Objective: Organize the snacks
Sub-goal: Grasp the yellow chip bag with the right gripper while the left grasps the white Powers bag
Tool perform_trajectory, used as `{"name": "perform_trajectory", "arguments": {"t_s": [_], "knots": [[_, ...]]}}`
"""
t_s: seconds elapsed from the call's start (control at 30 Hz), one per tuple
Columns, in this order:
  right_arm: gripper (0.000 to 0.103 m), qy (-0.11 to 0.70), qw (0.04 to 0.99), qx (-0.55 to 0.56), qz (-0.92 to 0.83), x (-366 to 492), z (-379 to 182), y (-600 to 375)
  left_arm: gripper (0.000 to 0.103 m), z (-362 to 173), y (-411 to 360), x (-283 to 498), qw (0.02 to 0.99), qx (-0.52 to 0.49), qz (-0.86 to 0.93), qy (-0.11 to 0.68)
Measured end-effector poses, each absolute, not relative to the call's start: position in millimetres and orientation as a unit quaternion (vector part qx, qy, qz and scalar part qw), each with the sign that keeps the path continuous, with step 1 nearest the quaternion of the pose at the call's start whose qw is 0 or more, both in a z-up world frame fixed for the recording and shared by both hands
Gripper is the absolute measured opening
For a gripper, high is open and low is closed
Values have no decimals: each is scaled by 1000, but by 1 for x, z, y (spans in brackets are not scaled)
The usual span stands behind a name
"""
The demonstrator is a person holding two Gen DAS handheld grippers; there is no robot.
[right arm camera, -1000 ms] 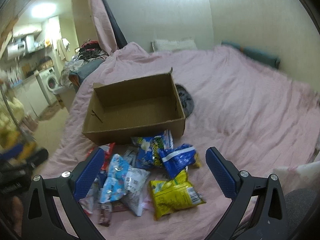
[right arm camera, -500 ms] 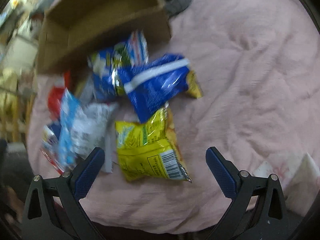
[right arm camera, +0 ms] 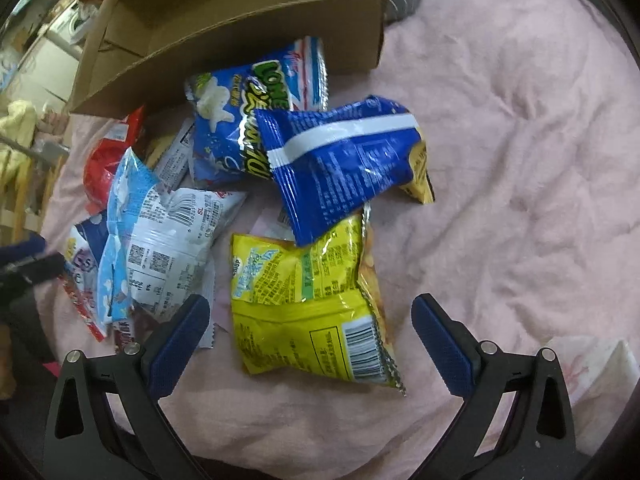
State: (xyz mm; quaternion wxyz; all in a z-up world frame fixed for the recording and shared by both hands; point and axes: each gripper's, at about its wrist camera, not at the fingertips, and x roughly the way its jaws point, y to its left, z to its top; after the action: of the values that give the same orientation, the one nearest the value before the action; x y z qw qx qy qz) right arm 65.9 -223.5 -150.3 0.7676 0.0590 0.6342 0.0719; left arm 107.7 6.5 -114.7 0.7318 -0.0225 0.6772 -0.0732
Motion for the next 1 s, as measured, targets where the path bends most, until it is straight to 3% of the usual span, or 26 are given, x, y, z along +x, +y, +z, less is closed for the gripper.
{"name": "perform_trajectory", "arguments": {"t_s": [0.4, 0.43, 0.47, 0.5, 0.67, 0.7, 1.0], "knots": [[102, 657, 750, 22, 78, 73, -167, -215, 98, -158, 3, 111, 706, -26, -68, 705], [102, 654, 752, 17, 75, 72, -167, -212, 93, -160, 2, 111, 707, -22, -69, 703], [97, 652, 755, 12, 73, 72, -165, -210, 88, -162, -3, 111, 712, -18, -64, 699], [84, 651, 756, 7, 72, 69, -165, -205, 81, -162, -2, 111, 715, -17, -61, 696], [66, 652, 752, 28, 89, 56, -162, -204, 64, -151, -3, 105, 712, -31, -65, 698], [65, 652, 752, 30, 91, 52, -159, -208, 52, -147, 0, 102, 713, -36, -66, 698], [62, 617, 777, 57, 114, 25, -94, -230, 51, -110, 12, 80, 734, -50, -63, 674]]}}
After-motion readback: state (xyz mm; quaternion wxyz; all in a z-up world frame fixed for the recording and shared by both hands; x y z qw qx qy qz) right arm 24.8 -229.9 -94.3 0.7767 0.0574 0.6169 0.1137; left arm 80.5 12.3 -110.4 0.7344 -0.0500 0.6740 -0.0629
